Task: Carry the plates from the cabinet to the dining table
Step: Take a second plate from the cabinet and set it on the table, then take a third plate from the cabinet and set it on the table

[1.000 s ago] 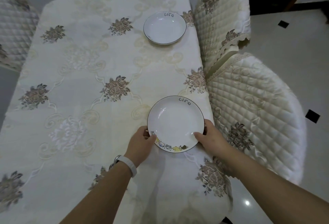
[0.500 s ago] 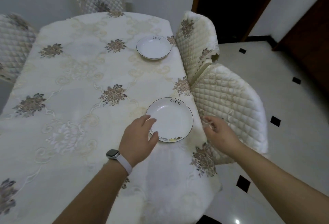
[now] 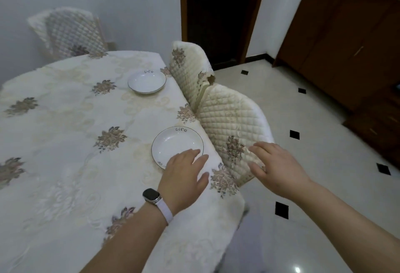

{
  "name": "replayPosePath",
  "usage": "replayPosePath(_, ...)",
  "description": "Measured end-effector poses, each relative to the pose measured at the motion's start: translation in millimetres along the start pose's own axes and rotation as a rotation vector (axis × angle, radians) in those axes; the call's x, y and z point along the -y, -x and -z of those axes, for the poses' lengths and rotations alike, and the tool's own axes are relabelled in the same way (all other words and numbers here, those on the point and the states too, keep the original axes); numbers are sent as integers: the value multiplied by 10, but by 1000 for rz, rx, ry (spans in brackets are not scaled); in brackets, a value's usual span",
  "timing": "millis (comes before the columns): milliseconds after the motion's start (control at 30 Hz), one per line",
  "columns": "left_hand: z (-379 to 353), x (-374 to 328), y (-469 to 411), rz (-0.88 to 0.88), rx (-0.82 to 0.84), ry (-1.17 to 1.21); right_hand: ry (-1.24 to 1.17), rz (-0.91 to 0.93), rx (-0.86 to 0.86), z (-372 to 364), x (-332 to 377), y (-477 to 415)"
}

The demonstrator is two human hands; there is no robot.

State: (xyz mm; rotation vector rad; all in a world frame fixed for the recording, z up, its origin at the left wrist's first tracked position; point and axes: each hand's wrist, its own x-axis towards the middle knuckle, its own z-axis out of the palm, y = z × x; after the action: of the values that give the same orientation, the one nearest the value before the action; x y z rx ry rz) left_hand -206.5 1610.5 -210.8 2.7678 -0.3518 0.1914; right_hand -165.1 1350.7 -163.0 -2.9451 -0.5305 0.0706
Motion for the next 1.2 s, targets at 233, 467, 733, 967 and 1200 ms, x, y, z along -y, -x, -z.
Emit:
replayPosePath(233,-31,-841,-202,-142,-51,5,24,-68,-73,213,-582,569)
replayPosePath(467,-212,-2182,-523,-339,-88,-32,36,-176,-120,455,-1596,1382)
replayPosePath(733,-666,-3707,-798,-584,-80,-60,62,-312,-162,643,-2775,2403)
replayPosePath(967,-1068,-4834,-1081,-862,25,-93,6,-535,-301,675,-3513,3355)
replayPosePath(1200,-1527,-5929,-1393,-1095,89,-15,7,-834,-332,633,-4001,4124)
